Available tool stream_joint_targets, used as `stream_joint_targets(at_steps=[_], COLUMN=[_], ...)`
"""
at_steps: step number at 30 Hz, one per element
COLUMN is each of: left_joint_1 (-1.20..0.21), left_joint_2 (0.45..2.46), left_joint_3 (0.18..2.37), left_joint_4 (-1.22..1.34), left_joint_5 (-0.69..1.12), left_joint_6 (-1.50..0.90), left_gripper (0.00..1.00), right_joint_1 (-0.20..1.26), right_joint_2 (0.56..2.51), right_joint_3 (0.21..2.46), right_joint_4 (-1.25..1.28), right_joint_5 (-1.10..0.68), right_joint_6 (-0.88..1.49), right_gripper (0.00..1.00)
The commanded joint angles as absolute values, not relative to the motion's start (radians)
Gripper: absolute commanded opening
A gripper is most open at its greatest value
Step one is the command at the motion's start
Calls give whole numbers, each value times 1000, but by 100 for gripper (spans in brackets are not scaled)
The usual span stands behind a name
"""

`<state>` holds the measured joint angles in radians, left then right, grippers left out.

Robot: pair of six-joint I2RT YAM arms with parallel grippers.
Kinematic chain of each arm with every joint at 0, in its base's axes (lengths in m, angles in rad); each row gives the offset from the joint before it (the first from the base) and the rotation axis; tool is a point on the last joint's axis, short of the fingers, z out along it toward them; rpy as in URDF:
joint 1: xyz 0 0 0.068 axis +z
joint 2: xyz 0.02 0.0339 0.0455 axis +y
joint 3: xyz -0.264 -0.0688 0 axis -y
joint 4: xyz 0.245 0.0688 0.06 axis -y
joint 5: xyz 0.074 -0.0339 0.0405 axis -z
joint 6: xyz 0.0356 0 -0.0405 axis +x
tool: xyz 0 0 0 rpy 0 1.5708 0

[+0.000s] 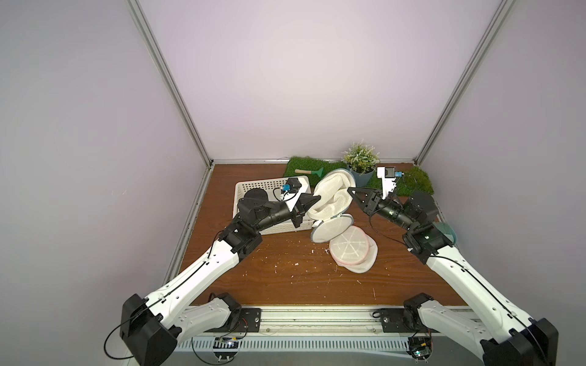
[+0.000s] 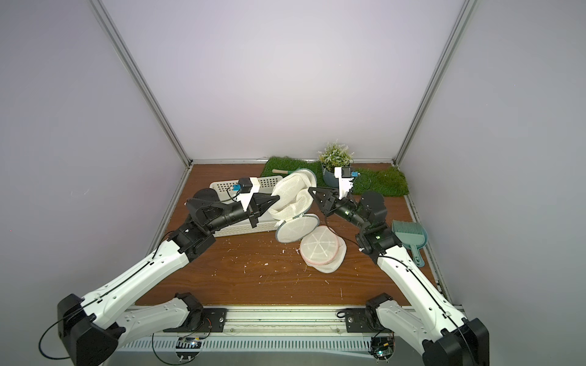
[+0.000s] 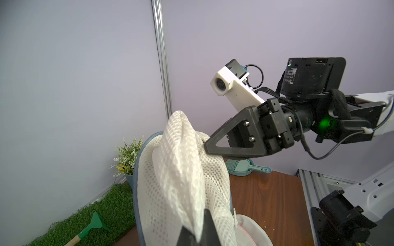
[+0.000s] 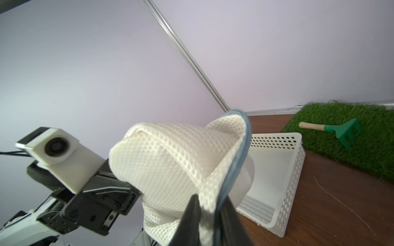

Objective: Turn the laundry bag inside out
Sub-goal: Turn over the laundry bag.

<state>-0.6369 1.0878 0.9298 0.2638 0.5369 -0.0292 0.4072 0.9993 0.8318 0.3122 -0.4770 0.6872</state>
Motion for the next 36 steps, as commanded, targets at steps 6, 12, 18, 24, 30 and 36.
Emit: stream_joint_targets(at_steps=[6, 12, 18, 24, 30, 36], left_joint_1=[-565, -563, -562, -559, -551, -552], left_joint_2=[1069, 1084, 1069, 1051, 1080, 1109], left_joint_3=[935, 987, 946, 925, 843, 754], left_joint_4=[316, 174, 438, 554, 735, 888], left_joint_5=[755, 949, 1029, 797, 528, 506], left_joint_6=[-78, 1, -88, -72, -315, -511], left_gripper=[0, 0, 0, 0, 0, 0], right_joint_1=[354, 348, 348, 348, 336, 330], right_joint_2=[1082, 1214, 1334, 1346, 1225, 998], right_joint_3=[918, 1017, 1052, 977, 934, 867], right_joint_4=[389, 290, 107, 99, 140, 240], right_joint_5=[-290, -411, -608, -746, -671, -388], right_joint_6=[719, 676, 537, 539, 563, 514], right_gripper=[0, 0, 15, 43, 57, 76])
